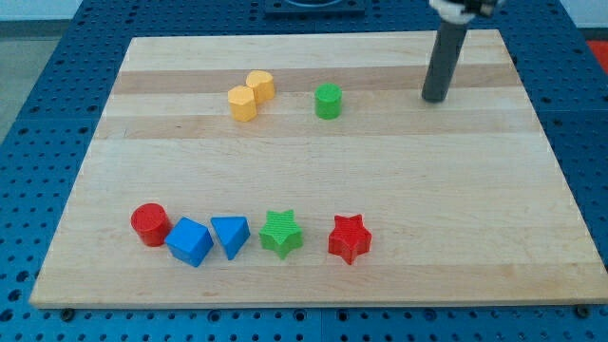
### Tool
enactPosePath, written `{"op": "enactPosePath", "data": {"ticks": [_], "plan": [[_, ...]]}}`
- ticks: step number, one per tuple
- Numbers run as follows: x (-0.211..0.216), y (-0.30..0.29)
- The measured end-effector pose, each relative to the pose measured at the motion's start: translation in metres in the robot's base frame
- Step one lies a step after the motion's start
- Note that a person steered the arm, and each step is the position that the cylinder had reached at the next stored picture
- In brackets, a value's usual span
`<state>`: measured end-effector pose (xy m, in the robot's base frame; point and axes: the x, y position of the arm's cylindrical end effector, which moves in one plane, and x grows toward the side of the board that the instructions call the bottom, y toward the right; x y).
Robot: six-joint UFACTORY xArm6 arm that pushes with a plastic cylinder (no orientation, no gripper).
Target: Move the green circle to the center
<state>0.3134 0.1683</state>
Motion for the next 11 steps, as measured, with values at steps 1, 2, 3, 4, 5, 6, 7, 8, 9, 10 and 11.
{"op": "enactPosePath", "data": {"ticks": [1, 2, 3, 4, 5, 6, 7, 8, 9, 10, 11], "plan": [[-0.042, -0.039], [-0.042, -0.087], [-0.029, -0.138], [-0.027, -0.145], [-0.009, -0.145], [0.017, -0.145], [0.024, -0.155], [0.025, -0.173], [0.034, -0.178], [0.050, -0.178], [0.063, -0.178]]}}
